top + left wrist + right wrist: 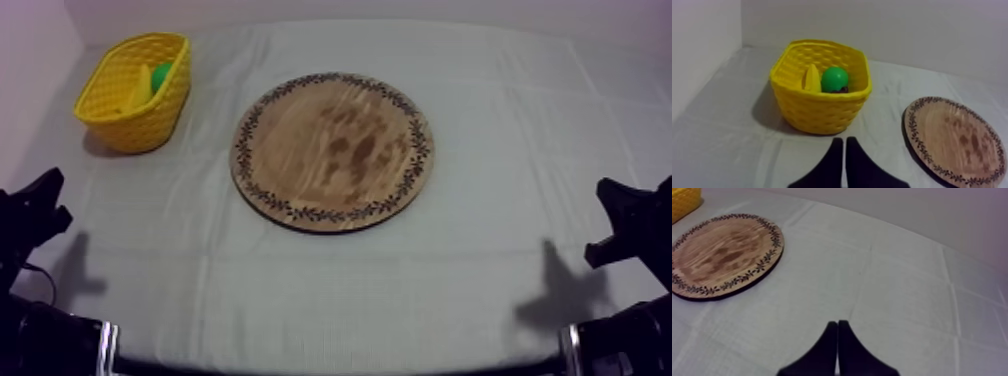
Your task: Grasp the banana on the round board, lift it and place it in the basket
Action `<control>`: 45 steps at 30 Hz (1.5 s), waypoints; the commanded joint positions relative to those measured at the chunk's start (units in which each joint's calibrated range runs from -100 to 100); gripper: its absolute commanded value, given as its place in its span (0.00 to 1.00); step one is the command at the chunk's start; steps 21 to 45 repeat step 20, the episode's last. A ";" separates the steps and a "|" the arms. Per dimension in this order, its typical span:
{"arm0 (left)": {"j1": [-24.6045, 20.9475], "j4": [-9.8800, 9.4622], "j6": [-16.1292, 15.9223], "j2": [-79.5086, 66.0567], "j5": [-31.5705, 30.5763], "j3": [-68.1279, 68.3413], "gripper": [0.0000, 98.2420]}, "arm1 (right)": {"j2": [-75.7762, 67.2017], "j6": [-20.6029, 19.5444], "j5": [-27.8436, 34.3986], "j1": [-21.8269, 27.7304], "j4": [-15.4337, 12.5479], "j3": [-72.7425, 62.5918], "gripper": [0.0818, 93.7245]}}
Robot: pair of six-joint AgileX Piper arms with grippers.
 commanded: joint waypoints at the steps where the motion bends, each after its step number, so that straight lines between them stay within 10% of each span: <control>1: -0.11 1.31 -1.99 -0.05 0.23 0.28 0.00 | 0.00 0.00 0.02 0.00 0.02 -0.03 0.00; 45: -1.24 3.98 -6.14 -0.18 1.15 0.95 0.00 | 0.00 0.01 0.02 0.00 0.02 -0.03 0.00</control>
